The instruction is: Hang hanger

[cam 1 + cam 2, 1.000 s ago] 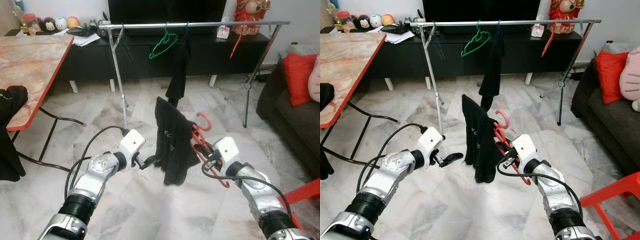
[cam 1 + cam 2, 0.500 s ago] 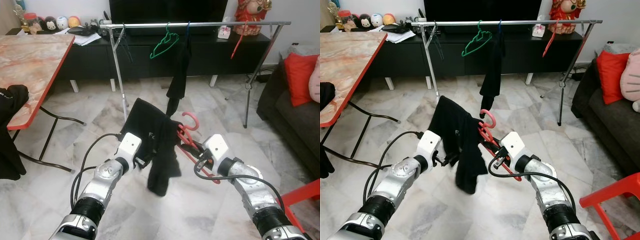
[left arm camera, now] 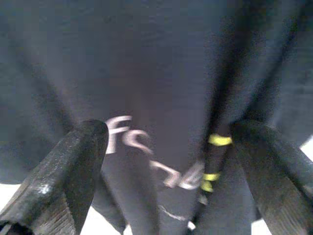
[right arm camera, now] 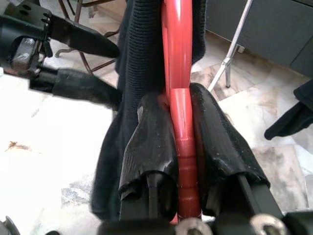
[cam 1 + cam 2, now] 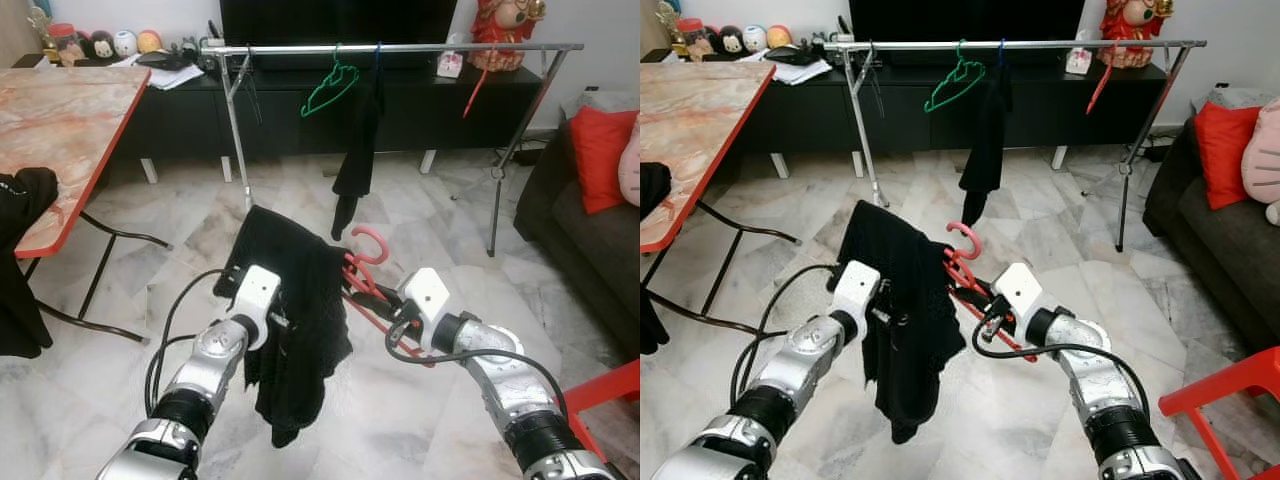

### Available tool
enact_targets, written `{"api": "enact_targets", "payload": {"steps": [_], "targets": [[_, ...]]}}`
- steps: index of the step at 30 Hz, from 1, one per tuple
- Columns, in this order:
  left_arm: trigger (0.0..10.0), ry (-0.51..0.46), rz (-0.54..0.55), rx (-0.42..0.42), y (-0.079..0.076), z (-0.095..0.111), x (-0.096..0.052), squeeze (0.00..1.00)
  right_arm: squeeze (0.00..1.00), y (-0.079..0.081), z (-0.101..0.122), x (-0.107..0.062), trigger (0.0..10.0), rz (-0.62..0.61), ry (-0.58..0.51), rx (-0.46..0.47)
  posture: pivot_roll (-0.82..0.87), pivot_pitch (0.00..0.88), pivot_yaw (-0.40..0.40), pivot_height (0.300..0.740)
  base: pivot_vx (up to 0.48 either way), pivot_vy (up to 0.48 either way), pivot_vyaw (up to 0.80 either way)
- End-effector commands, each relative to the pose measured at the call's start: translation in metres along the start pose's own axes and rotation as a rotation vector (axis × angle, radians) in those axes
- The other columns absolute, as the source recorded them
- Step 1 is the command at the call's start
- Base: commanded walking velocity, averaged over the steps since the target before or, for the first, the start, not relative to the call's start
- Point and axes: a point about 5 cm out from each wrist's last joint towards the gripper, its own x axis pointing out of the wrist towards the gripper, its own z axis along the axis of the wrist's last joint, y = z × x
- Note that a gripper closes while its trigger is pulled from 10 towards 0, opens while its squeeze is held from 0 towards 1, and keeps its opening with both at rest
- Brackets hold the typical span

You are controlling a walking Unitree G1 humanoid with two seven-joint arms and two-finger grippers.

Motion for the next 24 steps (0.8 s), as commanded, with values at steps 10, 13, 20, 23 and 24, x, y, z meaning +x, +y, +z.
{"api": "enact_targets", "payload": {"steps": [10,13,20,23,24], "targets": [[10.0,-0.015,-0.204,0.033,-0.016,-0.002,-0.003,1.00,0.00,-0.006,0.011,0.005,0.0,-0.031,-0.038,-0.017,-0.12,0.000,-0.081,0.740,0.000,0.000,0.00],[10.0,-0.021,-0.227,0.026,-0.018,-0.001,-0.003,1.00,0.00,-0.006,0.012,0.006,0.0,-0.032,-0.038,-0.018,-0.12,0.000,-0.084,0.740,0.000,0.000,0.00],[10.0,0.007,-0.102,0.027,-0.008,-0.002,0.001,1.00,0.00,-0.003,0.018,0.008,0.0,0.000,-0.078,-0.007,-0.12,0.000,-0.084,0.740,0.000,0.000,0.00],[10.0,0.014,-0.039,0.001,-0.002,-0.002,0.002,0.00,0.00,-0.002,0.018,0.006,0.0,0.015,-0.085,-0.002,-0.13,0.000,-0.084,0.740,0.000,0.000,0.00],[10.0,0.018,-0.018,-0.019,0.001,-0.002,0.002,0.00,0.00,-0.002,0.018,0.004,0.0,0.023,-0.082,-0.003,-0.13,0.000,-0.083,0.740,0.000,0.000,0.00]]}}
